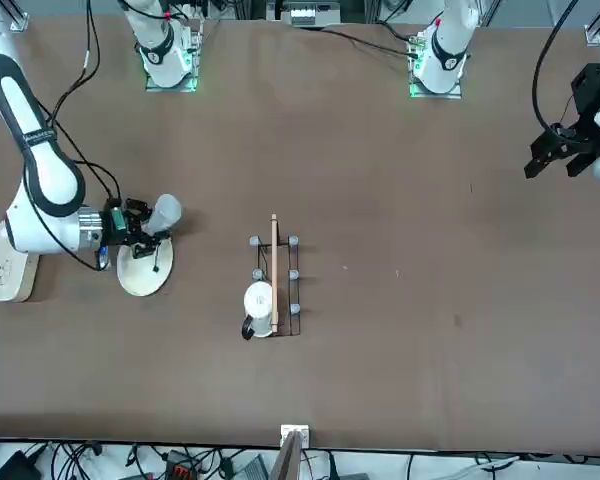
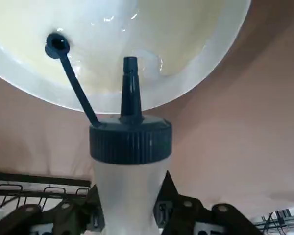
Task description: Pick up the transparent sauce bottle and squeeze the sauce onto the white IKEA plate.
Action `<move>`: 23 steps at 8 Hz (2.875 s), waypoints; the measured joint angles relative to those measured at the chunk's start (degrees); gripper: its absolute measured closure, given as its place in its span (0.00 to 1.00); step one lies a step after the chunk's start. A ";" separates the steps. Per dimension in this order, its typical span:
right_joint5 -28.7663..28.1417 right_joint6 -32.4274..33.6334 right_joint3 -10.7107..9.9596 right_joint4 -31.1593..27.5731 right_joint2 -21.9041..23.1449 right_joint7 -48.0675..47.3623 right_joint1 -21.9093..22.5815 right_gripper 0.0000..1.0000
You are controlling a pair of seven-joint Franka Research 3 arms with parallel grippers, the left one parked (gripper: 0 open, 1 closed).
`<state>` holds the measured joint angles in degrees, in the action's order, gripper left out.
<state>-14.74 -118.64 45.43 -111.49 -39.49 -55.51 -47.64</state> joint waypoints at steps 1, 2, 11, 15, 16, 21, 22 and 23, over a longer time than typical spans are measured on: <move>-0.42 -1.52 0.53 -0.71 -0.01 0.00 0.00 0.59; -1.20 -2.73 1.25 -1.16 -0.01 -0.05 0.00 0.59; -3.49 -10.41 1.37 0.99 -0.06 -4.80 2.27 0.59; -2.00 -9.94 -1.40 2.41 -0.60 -4.80 2.11 0.59; 0.56 -8.92 -1.59 2.85 -0.61 -5.66 2.12 0.59; 15.38 1.25 -1.32 10.83 -0.54 -17.93 6.05 0.59; 18.57 3.30 -1.28 12.65 -0.53 -20.73 7.68 0.59; 21.70 5.08 -1.26 14.30 -0.51 -23.87 9.49 0.59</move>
<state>6.96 -113.56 44.17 -97.19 -40.00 -79.38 -38.15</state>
